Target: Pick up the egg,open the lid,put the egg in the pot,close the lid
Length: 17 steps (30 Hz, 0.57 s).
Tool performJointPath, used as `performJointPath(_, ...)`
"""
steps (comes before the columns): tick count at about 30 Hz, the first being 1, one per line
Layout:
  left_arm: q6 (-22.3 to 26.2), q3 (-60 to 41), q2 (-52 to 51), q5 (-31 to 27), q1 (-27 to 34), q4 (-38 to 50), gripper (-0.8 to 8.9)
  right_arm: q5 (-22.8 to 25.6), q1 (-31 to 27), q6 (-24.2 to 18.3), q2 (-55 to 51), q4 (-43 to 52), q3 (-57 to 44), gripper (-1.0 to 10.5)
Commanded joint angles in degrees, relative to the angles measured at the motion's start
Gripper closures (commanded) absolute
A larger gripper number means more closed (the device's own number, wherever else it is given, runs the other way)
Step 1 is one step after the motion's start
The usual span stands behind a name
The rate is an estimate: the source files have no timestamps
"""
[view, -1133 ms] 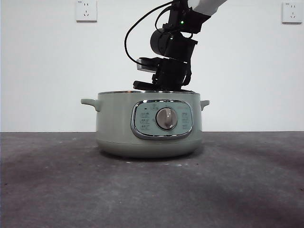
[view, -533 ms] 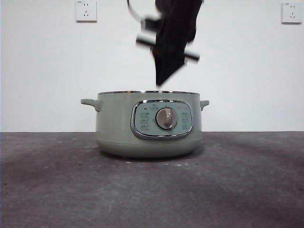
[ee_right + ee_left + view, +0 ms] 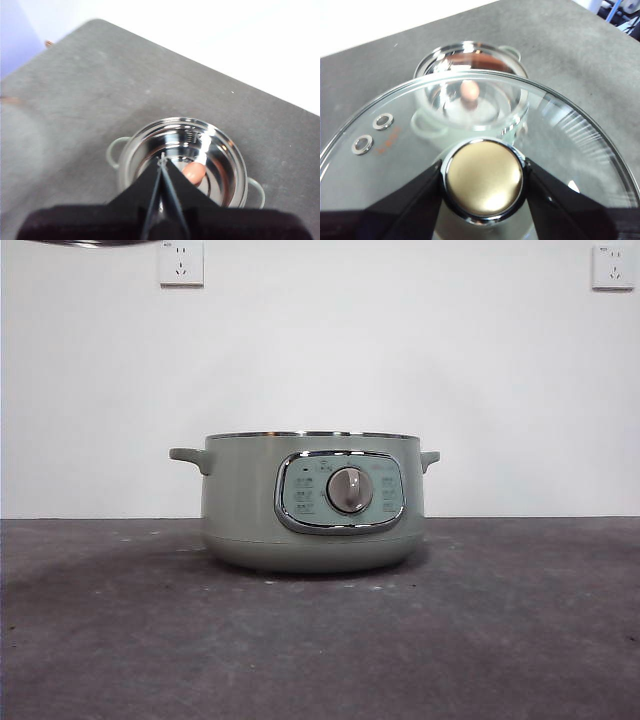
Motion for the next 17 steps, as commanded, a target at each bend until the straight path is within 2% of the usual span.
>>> performJointPath(1, 0.5, 0.6, 2.0, 1.6, -1.7, 6.3, 8.21, 1.4, 1.2, 0.0, -6.6, -1.6, -6.3, 9.6)
performJointPath(4, 0.5, 0.6, 5.3, 1.9, -3.7, 11.2, 8.21, 3.0, 2.7, -0.3, -14.5, -1.6, -15.3, 9.6)
performJointPath(11, 0.5, 0.6, 14.0, 1.9, -7.1, 22.7, 8.21, 3.1, 4.5, 0.3, -32.8, -1.6, -36.4, 9.6)
performJointPath(17, 0.5, 0.6, 22.0, 1.1, -8.9, 30.9, 8.21, 5.4, 4.4, 3.6, -47.3, -1.6, -52.7, 9.6)
